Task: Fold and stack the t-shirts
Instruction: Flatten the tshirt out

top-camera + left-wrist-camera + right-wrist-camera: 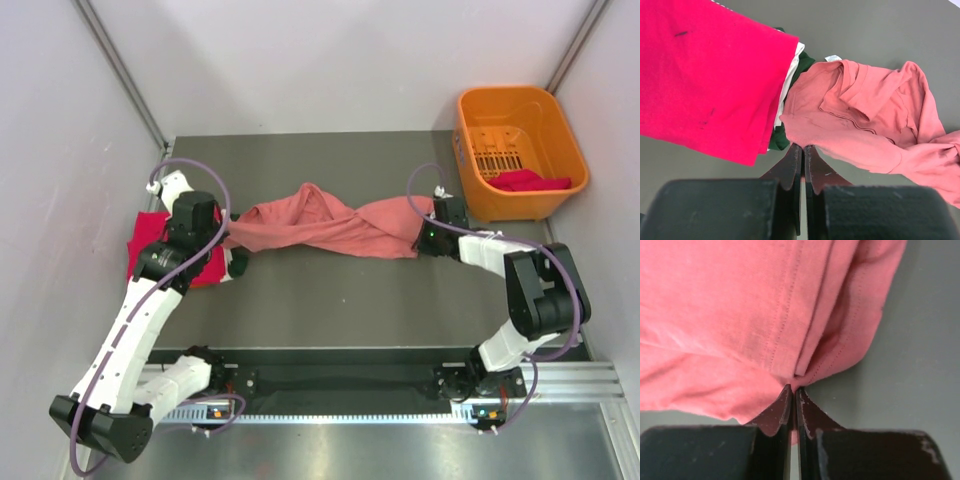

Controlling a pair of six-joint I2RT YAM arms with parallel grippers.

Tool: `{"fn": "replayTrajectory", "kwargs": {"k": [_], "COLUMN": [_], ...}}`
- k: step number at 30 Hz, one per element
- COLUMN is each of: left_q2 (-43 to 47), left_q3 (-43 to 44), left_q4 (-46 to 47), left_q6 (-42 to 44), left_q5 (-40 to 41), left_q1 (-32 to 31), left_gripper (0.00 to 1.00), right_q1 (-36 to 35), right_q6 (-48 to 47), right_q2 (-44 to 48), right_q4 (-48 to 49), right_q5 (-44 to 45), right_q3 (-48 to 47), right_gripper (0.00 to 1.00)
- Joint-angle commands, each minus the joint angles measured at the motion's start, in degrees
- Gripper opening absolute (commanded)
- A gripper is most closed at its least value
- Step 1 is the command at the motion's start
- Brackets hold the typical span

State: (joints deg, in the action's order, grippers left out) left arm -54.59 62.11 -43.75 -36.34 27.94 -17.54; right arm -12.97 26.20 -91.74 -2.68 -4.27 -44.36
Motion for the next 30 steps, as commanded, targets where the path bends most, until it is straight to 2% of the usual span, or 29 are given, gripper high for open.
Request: {"fn": "replayTrajectory", "kwargs": {"k": [1, 6, 8, 9, 10, 11, 13, 14, 17, 21, 24, 25, 30], "left_q2": [1.33, 1.41, 1.50, 1.50, 1.24, 1.06, 0.80, 0.36, -0.17, -0.69, -1.31, -1.22, -0.35], "left_q3": [-0.06, 0.73, 0.91, 0.91, 1.09, 0.91, 0.82, 0.65, 0.21, -0.06, 0.21, 0.21, -0.76], "left_q4": [2.35, 1.65, 1.73, 1.82, 1.91, 2.00, 2.09, 2.17, 2.35, 2.44, 2.53, 2.44, 2.88], "left_q6": [1.44, 1.97, 2.06, 2.15, 2.15, 2.15, 2.06, 2.06, 1.97, 2.06, 2.15, 2.15, 2.06], "left_q5": [1.85, 2.20, 2.03, 2.03, 1.94, 1.76, 1.59, 1.41, 1.06, 1.94, 1.24, 0.63, 0.09], "left_q1": [0.49, 0.49, 0.49, 0.49, 0.49, 0.49, 0.49, 0.49, 0.49, 0.58, 0.66, 0.75, 0.67], "left_gripper": [0.00, 0.00, 0.00, 0.00, 0.00, 0.00, 0.00, 0.00, 0.00, 0.00, 0.00, 0.00, 0.00], "right_q1": [-1.09, -6.09, -7.06, -7.59, -7.68, -7.86, -8.47, -8.39, -8.47, -8.47, -8.12, -7.95, -7.68], "right_q6": [-0.26, -2.55, -2.73, -2.73, -2.73, -2.73, -2.99, -3.17, -3.70, -3.34, -3.43, -3.43, -2.56], "right_q2": [3.93, 13.67, 16.23, 17.99, 18.53, 18.27, 16.96, 15.91, 12.74, 14.57, 15.98, 16.33, 20.02], "right_q4": [-2.94, -16.10, -18.32, -19.63, -20.34, -20.87, -21.14, -21.14, -21.49, -19.56, -19.56, -19.65, -19.38], "right_q5": [5.83, 17.96, 18.86, 18.95, 18.60, 18.43, 18.08, 17.38, 14.74, 13.77, 14.03, 13.85, 12.45], "right_q3": [-0.38, -2.31, -2.84, -3.19, -4.23, -4.94, -7.31, -8.10, -10.31, -7.77, -5.31, -3.91, 0.67], "right_gripper": [0.01, 0.01, 0.02, 0.09, 0.21, 0.42, 0.75, 0.78, 0.78, 0.67, 0.53, 0.51, 0.52]}}
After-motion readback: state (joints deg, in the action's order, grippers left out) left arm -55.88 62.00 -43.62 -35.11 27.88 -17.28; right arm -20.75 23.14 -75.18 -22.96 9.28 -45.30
